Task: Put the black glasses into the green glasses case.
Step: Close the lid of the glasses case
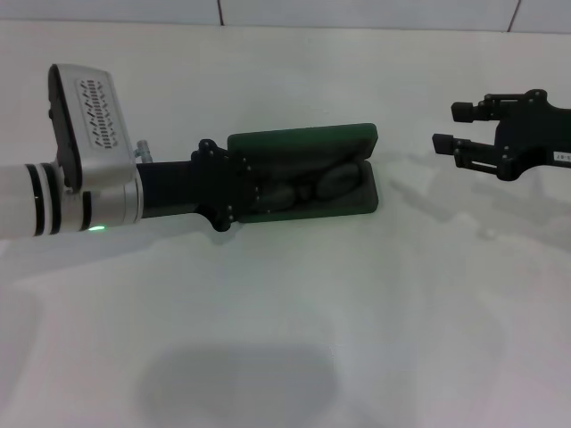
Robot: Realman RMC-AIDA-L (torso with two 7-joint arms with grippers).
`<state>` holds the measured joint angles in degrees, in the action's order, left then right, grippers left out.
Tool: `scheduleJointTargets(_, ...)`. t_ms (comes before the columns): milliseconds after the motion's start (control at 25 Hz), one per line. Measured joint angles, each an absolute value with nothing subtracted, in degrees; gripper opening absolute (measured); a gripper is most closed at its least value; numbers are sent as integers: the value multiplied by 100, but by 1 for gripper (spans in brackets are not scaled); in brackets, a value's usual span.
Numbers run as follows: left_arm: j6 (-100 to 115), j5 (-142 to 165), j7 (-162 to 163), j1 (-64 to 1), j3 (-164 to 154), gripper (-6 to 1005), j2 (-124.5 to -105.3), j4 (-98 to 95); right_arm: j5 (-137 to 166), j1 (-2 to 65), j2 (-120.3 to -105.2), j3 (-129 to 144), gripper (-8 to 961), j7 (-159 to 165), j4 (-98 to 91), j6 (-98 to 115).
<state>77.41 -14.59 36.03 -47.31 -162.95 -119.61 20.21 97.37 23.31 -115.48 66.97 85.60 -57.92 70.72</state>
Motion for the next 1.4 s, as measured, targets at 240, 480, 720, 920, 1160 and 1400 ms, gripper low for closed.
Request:
scheduleJointTargets(240, 7706, -1567, 3145, -4692, -16295, 114, -11962, 2021, 9725, 2329, -11563, 6697, 487, 8560, -5773, 7134)
scheduleJointTargets(480, 7810, -1887, 3920, -4684, -16295, 95, -11859, 2021, 9665, 2328, -11555, 6697, 487, 8560, -5729, 7139)
scheduleJointTargets(720, 8159, -1341, 5013, -4858, -16295, 80, -11629, 2027, 9659, 2329, -11559, 6697, 488, 8560, -5749, 7144)
scheduleJointTargets(920, 8320, -1098, 5180, -4861, -16295, 81, -11634, 2072, 9644, 2348, -11563, 6700, 488, 8478, -5715, 7147)
scheduleJointTargets(1160, 8012, -1380, 5304, -4816, -16295, 92, -11760, 2098, 9675, 2445, -11548, 6744, 488, 8471, -5717, 7403)
scheduleJointTargets(1400, 7859, -1325, 5322, -4809, -16295, 188, -11798, 2104, 9651, 2426, -11548, 6708, 498, 8474, -5718, 7391)
